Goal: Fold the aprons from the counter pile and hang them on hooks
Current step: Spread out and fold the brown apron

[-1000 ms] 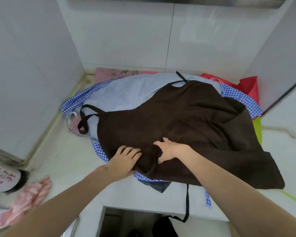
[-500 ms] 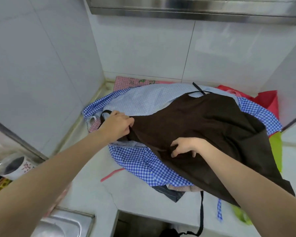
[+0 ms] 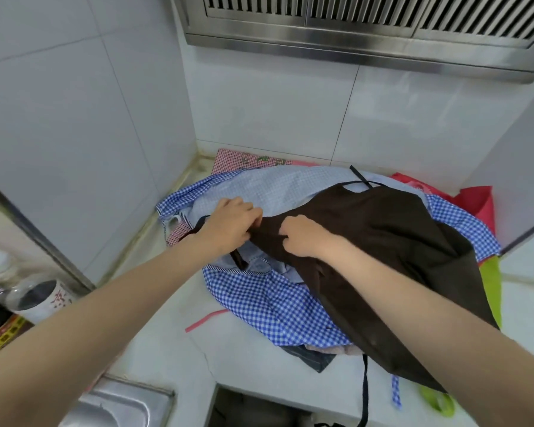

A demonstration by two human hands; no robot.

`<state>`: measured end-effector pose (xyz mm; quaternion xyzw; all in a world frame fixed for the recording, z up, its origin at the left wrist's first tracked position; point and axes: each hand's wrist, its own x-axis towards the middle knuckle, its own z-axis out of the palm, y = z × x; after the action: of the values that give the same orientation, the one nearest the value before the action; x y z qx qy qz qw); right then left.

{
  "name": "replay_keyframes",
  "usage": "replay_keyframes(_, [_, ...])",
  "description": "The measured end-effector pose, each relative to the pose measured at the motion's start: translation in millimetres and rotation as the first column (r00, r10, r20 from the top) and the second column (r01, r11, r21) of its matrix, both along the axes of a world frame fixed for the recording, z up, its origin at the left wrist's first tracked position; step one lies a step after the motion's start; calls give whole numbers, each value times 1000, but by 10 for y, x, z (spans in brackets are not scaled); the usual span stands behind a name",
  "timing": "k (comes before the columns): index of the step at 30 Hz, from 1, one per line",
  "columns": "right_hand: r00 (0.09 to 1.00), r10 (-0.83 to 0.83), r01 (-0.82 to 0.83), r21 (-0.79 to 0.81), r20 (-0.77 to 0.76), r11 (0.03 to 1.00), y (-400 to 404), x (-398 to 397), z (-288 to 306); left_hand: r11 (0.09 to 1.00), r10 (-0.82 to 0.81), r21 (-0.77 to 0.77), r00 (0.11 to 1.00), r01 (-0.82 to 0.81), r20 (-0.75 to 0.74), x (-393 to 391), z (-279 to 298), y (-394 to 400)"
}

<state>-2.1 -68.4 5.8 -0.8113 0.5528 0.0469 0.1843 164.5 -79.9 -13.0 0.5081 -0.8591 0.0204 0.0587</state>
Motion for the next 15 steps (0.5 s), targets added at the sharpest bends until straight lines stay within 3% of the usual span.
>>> replay_keyframes(2, [995, 86, -80, 102, -53, 992, -97, -107, 150, 990, 138, -46, 982, -133, 128, 116, 44, -50])
replay_keyframes(5, [992, 64, -41, 202, -112, 978, -186, -347, 398, 935, 348, -103, 935, -340, 72, 425, 324, -148])
replay_keyframes(8, [993, -99, 64, 425, 61, 903, -113, -473, 488, 904, 390, -95, 895, -417, -217, 761, 702, -263])
replay_keyframes(10, [977, -150, 47, 536, 151, 843, -22, -369, 360, 879, 417, -13, 783, -476, -462, 917, 909, -315])
replay_keyframes(12, [987, -94, 2, 576, 130, 818, 69, -143, 71, 856, 441, 81, 640, -510, -629, 1017, 1060, -360])
replay_keyframes(13, [993, -36, -36, 595, 109, 803, 136, -7, -79, 868, 450, 135, 642, -478, -620, 1045, 1109, -368])
replay_keyframes(15, [993, 40, -98, 623, 107, 776, 237, 192, -322, 893, 429, 315, 816, -320, -387, 1040, 1145, -339])
